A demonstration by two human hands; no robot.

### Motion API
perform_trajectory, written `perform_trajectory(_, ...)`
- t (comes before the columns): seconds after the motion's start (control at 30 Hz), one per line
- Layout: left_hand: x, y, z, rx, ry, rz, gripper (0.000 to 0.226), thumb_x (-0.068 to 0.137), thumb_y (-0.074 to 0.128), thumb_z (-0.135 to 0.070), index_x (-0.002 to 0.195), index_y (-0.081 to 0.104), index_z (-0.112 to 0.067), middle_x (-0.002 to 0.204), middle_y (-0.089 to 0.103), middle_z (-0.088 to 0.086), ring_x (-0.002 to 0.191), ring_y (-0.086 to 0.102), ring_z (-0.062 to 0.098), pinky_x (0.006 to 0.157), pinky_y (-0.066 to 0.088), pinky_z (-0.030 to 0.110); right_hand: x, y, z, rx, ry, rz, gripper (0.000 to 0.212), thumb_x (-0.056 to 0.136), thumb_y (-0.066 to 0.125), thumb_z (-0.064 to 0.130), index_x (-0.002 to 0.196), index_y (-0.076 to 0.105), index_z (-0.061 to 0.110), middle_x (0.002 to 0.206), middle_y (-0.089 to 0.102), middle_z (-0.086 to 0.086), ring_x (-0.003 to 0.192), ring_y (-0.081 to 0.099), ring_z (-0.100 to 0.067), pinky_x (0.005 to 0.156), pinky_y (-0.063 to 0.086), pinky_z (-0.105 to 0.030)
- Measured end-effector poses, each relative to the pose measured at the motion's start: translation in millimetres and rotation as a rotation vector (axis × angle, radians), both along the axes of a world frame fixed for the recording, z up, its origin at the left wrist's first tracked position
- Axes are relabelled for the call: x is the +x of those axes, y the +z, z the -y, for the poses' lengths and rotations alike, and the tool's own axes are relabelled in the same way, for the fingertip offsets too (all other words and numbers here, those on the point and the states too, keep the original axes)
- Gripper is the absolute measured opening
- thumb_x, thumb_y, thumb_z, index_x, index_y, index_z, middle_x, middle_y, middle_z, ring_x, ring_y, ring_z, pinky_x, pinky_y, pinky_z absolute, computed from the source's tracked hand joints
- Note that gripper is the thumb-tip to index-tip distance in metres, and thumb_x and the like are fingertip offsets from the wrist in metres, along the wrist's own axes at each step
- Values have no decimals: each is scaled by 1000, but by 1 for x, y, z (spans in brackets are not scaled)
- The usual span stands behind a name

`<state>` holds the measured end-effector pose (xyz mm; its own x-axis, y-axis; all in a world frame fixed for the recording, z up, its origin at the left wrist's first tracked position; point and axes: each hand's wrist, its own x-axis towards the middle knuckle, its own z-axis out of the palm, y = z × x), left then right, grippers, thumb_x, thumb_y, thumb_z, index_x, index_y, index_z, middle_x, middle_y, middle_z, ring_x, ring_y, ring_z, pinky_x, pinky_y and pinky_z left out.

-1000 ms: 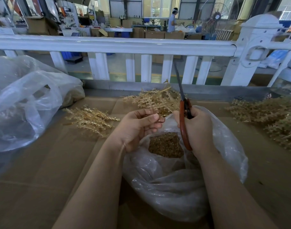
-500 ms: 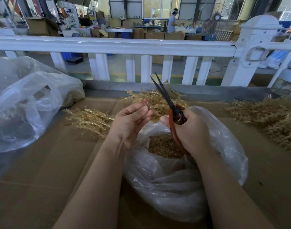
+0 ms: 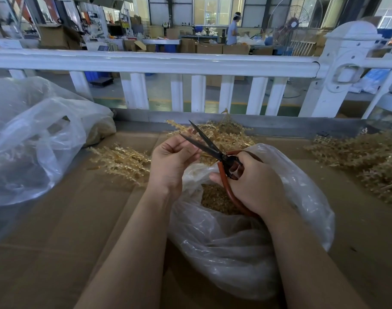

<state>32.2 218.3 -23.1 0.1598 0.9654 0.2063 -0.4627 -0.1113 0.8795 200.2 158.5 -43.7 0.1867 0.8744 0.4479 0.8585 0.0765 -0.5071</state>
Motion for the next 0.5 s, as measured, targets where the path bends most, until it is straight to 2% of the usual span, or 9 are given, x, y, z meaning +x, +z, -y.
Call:
perform_trajectory(0.17,-1,0,0,-22,-36,28,15,86,60,10,91,68,-2,77,72,4,72,67,12,68,55,18,1,-1,-1,18,-15,38,57,68,49,88,97,52,39,82,51,26,79,52,-1,64,41,-18)
perform_trajectory(0.37,-2,0,1,-41,-57,49,18,78,68,2,96,70,-2,84,74,7,76,69,14,67,56,19,-2,0,1,53,-23,68,56,68,46,89,92,51,39,75,50,26,74,52,-2,60,38,-14)
perform_trajectory(0.5,-1,1,1,-48,-73,70,27,70,71,-4,97,69,-2,81,75,5,73,70,11,67,56,17,-2,2,0,43,-58,95,81,62,31,98,91,63,29,77,60,20,72,58,-5,64,52,-25)
